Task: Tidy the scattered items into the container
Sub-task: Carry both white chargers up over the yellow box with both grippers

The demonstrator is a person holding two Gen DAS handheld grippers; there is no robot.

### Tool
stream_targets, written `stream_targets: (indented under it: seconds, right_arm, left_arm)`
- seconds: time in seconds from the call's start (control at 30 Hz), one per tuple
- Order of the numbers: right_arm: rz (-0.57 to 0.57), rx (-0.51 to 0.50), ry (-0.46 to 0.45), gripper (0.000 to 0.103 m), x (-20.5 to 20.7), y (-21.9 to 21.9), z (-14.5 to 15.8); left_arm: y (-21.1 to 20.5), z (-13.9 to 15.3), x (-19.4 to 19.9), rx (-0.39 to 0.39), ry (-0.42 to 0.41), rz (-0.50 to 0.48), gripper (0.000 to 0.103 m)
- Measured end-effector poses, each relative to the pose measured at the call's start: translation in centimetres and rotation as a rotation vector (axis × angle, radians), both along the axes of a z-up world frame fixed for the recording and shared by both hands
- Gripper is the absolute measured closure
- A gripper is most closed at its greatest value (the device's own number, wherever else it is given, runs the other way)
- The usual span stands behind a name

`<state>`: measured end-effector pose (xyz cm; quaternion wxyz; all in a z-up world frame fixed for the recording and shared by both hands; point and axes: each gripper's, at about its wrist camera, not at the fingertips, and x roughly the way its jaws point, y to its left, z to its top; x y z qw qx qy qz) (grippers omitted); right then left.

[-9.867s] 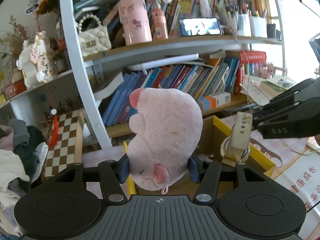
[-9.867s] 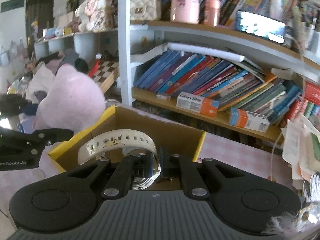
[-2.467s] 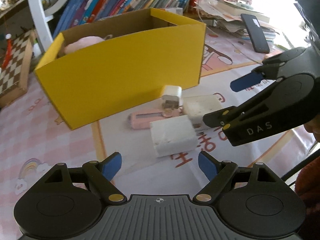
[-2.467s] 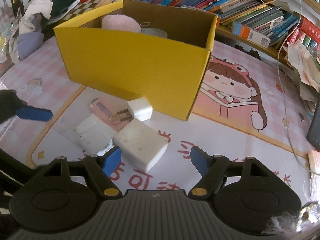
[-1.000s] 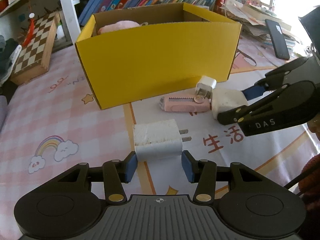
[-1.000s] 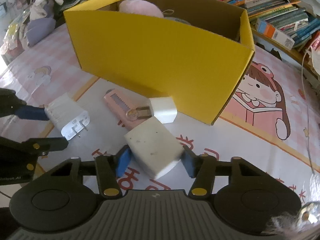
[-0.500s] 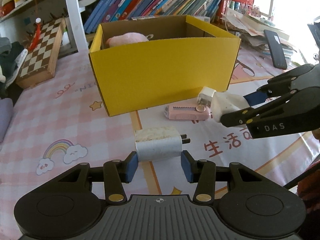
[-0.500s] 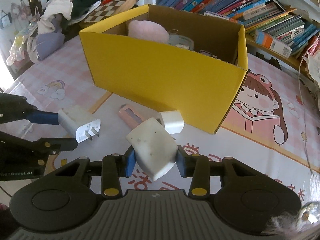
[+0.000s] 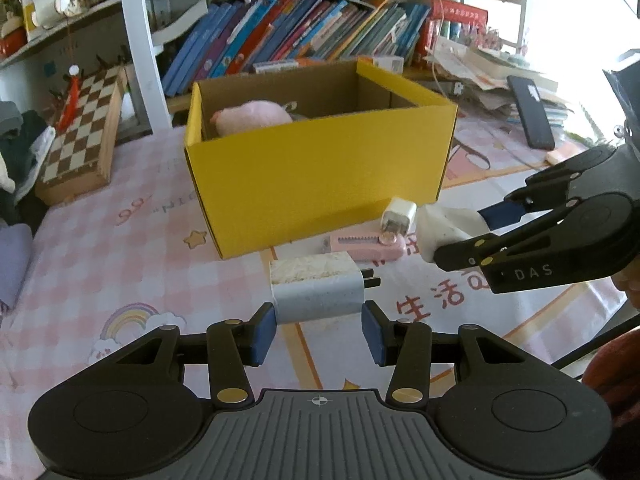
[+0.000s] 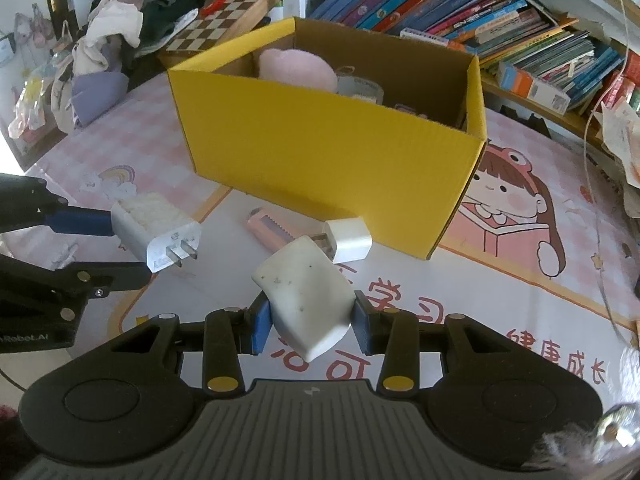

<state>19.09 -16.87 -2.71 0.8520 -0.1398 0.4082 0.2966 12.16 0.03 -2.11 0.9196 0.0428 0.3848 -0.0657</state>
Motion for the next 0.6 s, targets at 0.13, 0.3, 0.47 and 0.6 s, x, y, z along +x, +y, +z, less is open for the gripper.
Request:
stream_targets:
  seconds: [0.13, 0.3, 0.47, 0.6]
  right_arm:
    - [-0.020, 0.018, -0.013, 0.065, -0.3, -0.4, 0.9]
    - [-0.043, 0.039, -0.032, 0.065, -0.6, -0.8, 2.0]
    - [-0.046, 0.055, -0.062, 0.065, -1.1, -0.9, 3.1]
    - [-0.038, 0.069, -0.094, 0.065, -0.9, -0.8, 4.1]
  left_arm:
    - [0.1, 0.9, -0.4, -0.006, -0.026, -0.010, 0.058]
    - [0.1, 2.0, -0.8, -0.010, -0.057, -0.028, 0.058]
    - [0.0, 3.2, -0.8, -0.016, -0.098, -0.040, 0.058]
    - [-0.2, 4.4, -0.6, -0.017, -0.145, -0.047, 0.058]
